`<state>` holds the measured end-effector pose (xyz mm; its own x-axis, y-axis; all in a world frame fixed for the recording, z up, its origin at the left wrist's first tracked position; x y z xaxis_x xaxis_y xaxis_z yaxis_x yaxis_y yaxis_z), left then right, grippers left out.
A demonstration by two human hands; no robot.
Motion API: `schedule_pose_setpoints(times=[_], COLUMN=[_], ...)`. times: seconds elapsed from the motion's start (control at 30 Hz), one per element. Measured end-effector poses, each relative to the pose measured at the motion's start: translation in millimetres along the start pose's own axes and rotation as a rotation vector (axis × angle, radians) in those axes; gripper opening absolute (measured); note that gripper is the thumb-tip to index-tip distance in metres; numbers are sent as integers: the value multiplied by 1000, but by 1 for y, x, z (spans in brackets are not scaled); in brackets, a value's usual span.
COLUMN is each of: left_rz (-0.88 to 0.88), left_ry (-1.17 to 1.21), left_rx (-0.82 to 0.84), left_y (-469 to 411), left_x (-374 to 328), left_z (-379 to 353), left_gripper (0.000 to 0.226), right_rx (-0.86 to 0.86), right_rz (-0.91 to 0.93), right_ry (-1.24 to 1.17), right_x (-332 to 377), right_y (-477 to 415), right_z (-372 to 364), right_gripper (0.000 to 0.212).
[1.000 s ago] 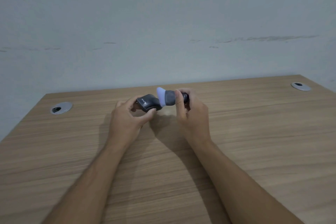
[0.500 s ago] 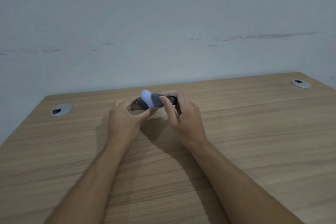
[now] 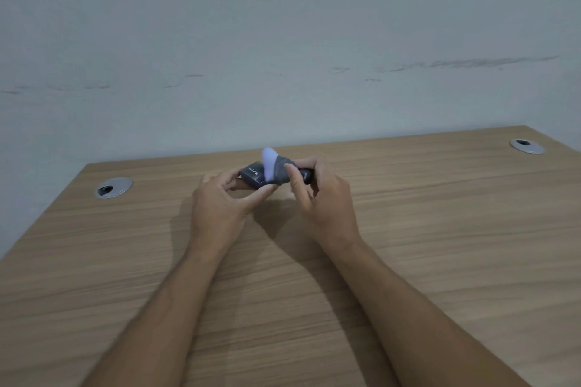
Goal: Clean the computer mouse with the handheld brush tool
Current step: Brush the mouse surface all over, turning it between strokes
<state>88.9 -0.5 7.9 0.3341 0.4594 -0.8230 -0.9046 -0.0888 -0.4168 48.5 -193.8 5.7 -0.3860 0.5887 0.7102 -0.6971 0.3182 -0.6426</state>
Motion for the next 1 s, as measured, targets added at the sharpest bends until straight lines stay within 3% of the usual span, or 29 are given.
schedule_pose_setpoints(times=[0.13, 0.33, 0.57, 0.77, 0.93, 1.0], left_rz=[-5, -20, -23, 51, 27, 8], left_ry=[-18, -117, 39, 81, 224, 227], left_rx=[-9, 18, 24, 65, 97, 105], left_y=[-1, -5, 1, -6, -3, -1], left_x=[2, 5, 1, 15, 7, 4], left_z=[3, -2, 3, -5, 2, 3], left_gripper=[51, 57, 50, 54, 37, 39], right_rx=[-53, 50, -52, 56, 12, 11], right_rz=[-65, 77, -167, -13, -201, -272], right_ry=[-34, 4, -26, -39, -17, -31], right_x=[-7, 8, -16, -1, -18, -23], right_y=[-4, 6, -6, 1, -5, -7], right_z=[5, -4, 9, 1, 3, 8], right_gripper=[10, 16, 10, 8, 12, 13])
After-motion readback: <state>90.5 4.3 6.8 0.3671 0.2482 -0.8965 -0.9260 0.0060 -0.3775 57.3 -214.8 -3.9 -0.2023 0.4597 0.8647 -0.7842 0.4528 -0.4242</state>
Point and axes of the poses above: each hand's wrist, its own y-axis away from the middle knuckle, its own z-axis out of the back of the hand, x = y × z, the point moved 2 cm from there along -y, towards the middle knuckle, and after that the axes turned 3 degrees about -x, right-handed, at the moved point
